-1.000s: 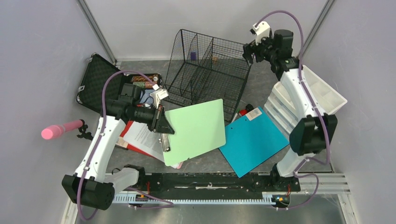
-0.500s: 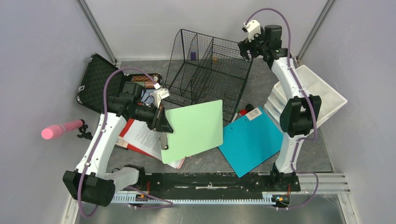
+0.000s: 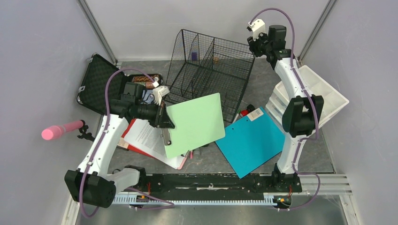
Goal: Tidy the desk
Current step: Move the storage box to the center of the board.
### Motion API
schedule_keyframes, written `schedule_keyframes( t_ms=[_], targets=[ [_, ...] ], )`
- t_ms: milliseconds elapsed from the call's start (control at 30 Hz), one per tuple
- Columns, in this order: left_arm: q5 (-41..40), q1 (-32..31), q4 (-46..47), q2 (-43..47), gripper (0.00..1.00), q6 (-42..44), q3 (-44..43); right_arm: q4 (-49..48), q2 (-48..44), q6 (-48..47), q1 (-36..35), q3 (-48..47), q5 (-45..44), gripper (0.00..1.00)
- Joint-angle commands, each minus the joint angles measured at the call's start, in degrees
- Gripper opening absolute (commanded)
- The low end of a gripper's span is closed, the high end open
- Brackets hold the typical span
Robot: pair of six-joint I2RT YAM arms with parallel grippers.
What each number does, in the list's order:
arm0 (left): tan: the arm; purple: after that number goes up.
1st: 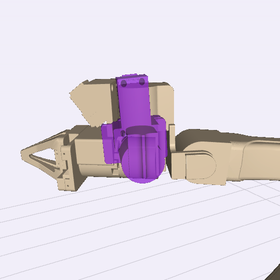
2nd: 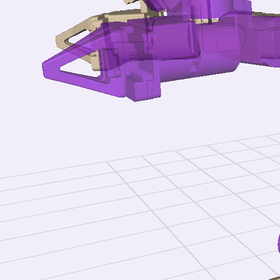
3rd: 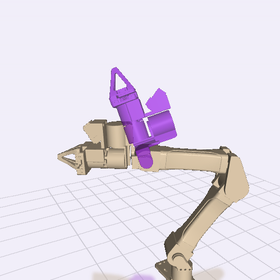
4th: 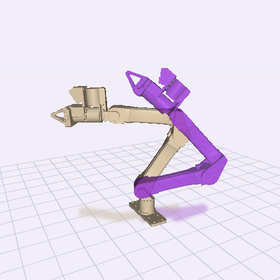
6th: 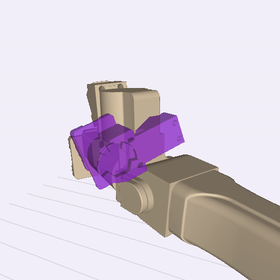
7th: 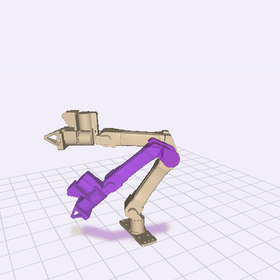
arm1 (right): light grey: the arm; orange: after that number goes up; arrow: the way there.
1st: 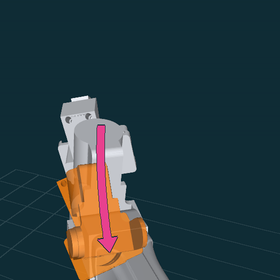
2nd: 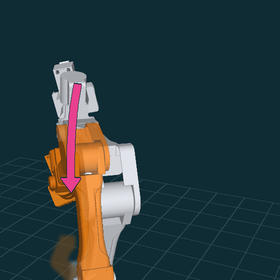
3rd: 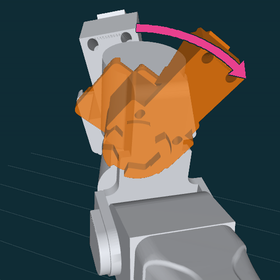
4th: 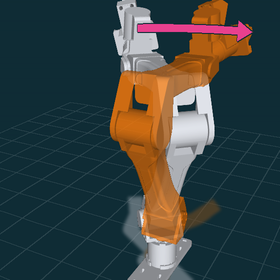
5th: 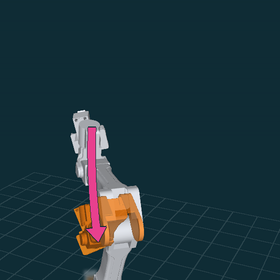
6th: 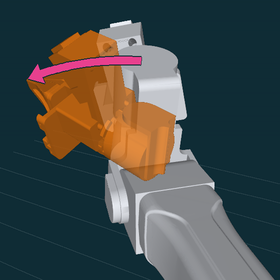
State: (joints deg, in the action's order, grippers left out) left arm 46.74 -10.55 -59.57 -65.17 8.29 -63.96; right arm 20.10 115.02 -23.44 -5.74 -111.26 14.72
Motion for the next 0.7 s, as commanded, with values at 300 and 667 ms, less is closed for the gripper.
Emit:
schedule_keyframes(
  t_ms=[300, 667],
  targets=[
    [5.6, 6.4, 11.3, 4.1, 0.02, -12.4, 5.6, -1.9, -7.1, 8.0, 4.6, 11.4, 5.0, 0.00],
    [15.0, 12.5, 10.4, 3.0, 0.02, -13.0, 8.0, -8.8, -15.3, 17.1, 4.7, 23.2, 2.4, 0.00]
  ],
)
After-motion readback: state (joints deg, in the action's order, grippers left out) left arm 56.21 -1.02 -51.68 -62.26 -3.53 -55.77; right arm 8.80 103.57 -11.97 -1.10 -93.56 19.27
